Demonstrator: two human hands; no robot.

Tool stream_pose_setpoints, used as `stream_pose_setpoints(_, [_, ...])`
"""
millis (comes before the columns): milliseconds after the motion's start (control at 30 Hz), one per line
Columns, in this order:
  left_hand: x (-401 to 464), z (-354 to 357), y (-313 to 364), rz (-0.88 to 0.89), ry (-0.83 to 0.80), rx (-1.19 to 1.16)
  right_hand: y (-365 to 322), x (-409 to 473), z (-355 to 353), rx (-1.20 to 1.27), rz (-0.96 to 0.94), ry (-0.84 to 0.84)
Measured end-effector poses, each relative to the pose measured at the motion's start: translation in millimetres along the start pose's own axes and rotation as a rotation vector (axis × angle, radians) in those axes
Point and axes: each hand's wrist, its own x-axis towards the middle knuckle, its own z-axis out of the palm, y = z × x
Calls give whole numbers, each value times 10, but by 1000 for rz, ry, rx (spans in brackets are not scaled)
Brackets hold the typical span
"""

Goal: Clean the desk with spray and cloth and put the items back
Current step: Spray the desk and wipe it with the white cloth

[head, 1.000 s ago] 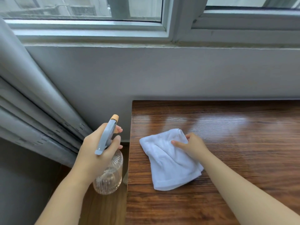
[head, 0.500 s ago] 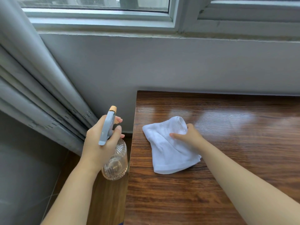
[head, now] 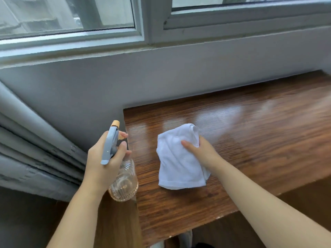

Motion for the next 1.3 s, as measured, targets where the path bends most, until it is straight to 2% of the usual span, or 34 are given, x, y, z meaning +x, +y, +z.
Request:
stream_pose_setpoints(267, [129, 665, 597, 177, -178, -65, 50, -860, -945, 202, -15, 372])
stream_pose_setpoints(467, [66, 1717, 1055, 233, -272, -132, 315, -1558, -1873, 301, 2, 649])
stream_pose_setpoints(600, [-40, 2528, 1467, 282, -309, -142, 566, -1973, -2581, 365, 14, 764])
stream_pose_setpoints(967, [-392, 4668, 2608, 380, -276, -161, 915, -2630, -4897, 512, 12, 797])
stream_pose_setpoints(1300, [-119, 6075, 3165, 383, -298, -185, 1200, -2112, -6312, 586, 27, 760])
